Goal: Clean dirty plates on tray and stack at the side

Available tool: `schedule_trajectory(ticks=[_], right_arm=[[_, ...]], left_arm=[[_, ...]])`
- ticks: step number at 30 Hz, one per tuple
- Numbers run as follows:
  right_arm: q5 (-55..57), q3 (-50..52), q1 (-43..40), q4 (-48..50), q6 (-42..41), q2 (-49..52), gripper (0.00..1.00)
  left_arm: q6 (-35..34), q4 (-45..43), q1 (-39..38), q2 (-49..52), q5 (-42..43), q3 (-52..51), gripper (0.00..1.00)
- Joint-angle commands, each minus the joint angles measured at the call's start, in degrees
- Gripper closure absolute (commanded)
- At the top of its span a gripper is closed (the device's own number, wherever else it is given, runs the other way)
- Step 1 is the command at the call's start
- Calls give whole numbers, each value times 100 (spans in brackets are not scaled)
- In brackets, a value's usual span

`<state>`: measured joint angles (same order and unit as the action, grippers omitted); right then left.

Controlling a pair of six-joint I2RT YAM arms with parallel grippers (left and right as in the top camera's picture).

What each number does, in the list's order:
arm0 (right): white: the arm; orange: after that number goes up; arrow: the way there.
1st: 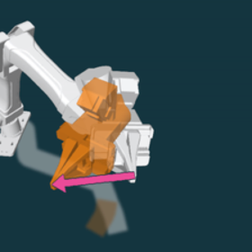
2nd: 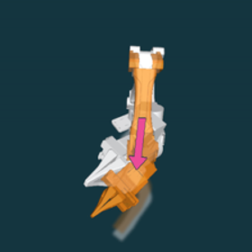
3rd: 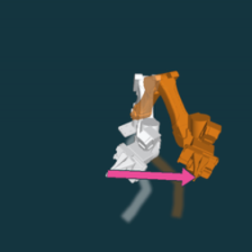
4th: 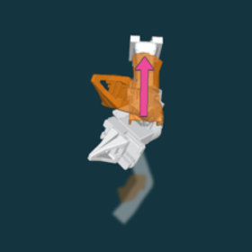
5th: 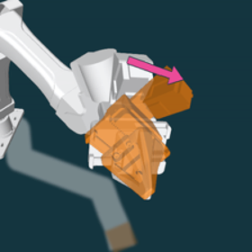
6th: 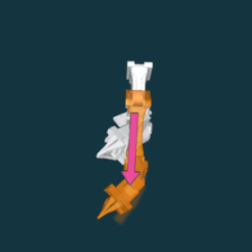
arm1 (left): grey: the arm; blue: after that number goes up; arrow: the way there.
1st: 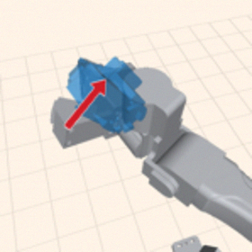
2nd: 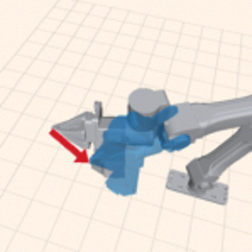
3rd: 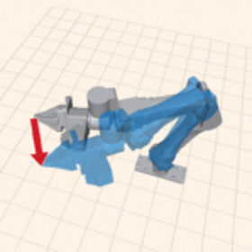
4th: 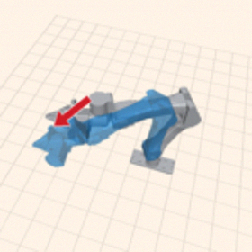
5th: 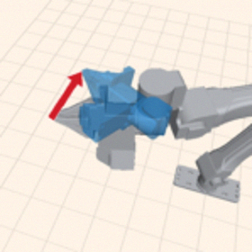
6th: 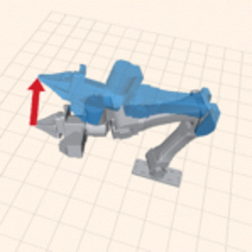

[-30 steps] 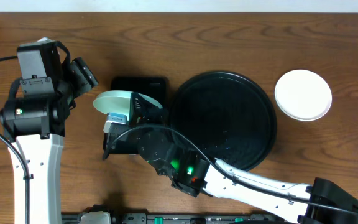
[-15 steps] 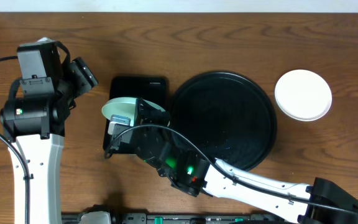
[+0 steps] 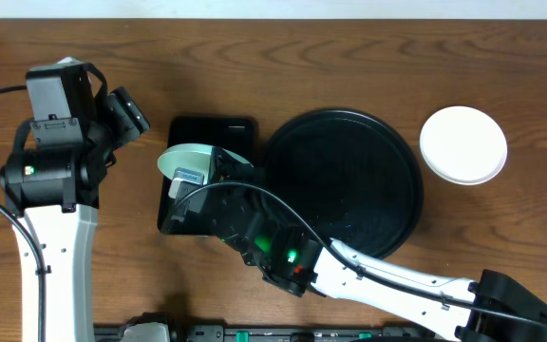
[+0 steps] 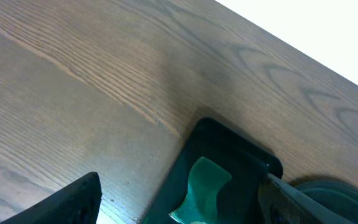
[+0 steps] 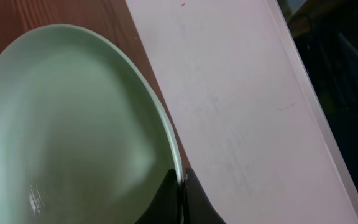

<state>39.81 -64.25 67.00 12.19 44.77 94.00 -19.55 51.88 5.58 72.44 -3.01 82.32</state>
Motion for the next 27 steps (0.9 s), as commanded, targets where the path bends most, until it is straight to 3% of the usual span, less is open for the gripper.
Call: schedule_trajectory(ticks=[1, 27], right_arm=[[-2, -15, -22, 9, -149, -109, 99], [-195, -13, -39, -734, -601, -109, 99]], left_arm=[[-48, 0, 24, 31, -70, 101, 19], [-48, -2, 24, 31, -70, 101, 19]])
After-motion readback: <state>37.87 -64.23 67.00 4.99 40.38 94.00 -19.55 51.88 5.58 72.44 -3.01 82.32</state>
